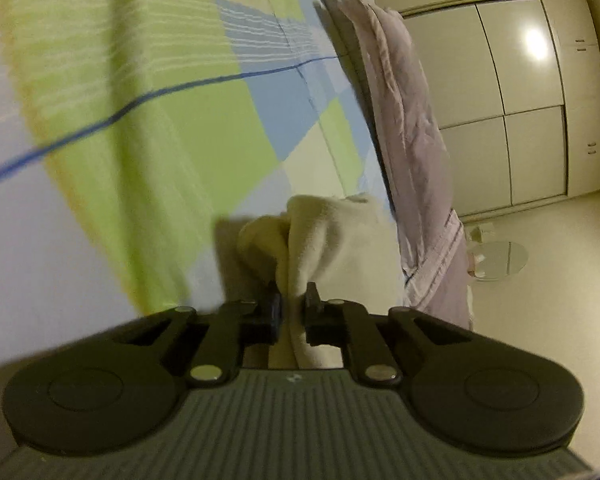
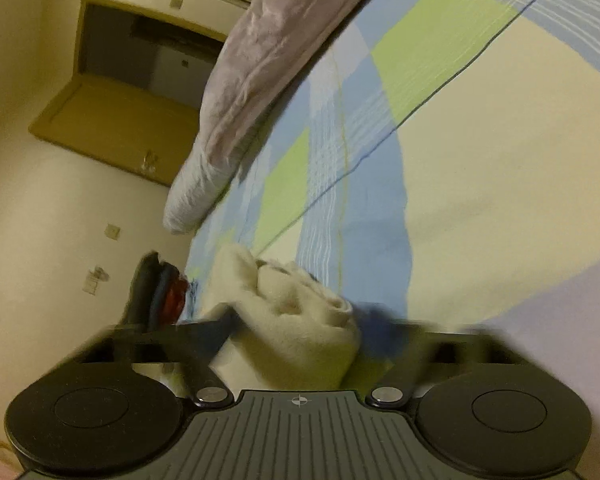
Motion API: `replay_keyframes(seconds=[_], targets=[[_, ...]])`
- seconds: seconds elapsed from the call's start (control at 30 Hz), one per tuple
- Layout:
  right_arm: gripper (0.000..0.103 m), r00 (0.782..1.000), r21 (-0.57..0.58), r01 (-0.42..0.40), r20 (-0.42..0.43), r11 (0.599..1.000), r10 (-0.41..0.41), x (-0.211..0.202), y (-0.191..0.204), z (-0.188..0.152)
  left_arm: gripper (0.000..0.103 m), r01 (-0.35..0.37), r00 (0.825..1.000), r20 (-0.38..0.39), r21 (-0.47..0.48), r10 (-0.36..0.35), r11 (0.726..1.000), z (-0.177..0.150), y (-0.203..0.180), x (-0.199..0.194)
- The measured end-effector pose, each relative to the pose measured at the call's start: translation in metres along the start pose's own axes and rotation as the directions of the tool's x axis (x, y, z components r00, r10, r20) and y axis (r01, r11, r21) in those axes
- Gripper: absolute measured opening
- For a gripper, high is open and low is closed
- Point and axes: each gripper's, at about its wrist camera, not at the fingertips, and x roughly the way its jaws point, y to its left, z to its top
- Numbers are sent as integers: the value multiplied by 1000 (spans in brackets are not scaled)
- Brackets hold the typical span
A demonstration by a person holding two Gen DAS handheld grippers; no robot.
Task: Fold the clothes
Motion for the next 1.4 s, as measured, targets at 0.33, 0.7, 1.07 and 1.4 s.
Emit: replay_keyframes(seconds=[0.33,0.7,1.07,1.4], targets=[[22,989,163,142,23,976,-147,-44,46,-104,13,-56,983,-160,203,89,978,95,-22,28],[50,982,-38,162,101,986,-157,-80,70,-91,40,40,998,-61,459,-13,887,22,-5,-75],[50,939,-298,341,59,892,-339,-25,99,-116,40,171,976,-215,832,22,528,-9,-25,-56],[50,935,-243,349,33,905,-352,-23,81,-107,25,368,920,-391,830,-33,420,-2,-22,-27]])
